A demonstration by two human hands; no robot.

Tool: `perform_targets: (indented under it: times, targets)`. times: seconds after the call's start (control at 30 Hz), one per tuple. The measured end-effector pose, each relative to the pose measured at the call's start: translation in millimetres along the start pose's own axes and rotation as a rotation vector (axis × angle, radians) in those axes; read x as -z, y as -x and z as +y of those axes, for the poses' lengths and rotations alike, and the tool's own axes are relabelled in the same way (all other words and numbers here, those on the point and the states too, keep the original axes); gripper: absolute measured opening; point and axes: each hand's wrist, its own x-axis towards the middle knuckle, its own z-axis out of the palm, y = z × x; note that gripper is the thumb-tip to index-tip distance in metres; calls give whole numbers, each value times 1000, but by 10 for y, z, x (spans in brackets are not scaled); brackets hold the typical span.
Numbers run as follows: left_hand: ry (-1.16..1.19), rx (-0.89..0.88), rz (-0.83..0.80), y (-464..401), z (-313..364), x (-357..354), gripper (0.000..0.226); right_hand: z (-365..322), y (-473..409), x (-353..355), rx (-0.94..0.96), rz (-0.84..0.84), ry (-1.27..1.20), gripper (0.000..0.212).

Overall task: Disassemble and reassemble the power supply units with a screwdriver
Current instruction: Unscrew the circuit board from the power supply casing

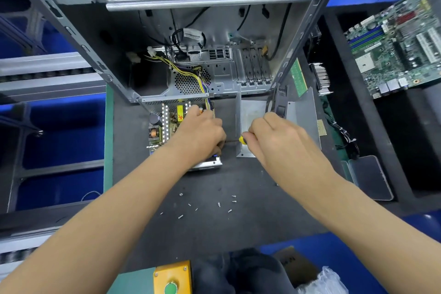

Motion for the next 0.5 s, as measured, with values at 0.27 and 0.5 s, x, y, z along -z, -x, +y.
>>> perform_targets:
  times: [0.27,0.5]
  targets:
    - [396,-76,209,73,-160,-94,9,107,-40,97,-143,-46,-102,24]
    - [1468,290,515,343,-122,49,23,392,-15,190,-477,144,-628,24]
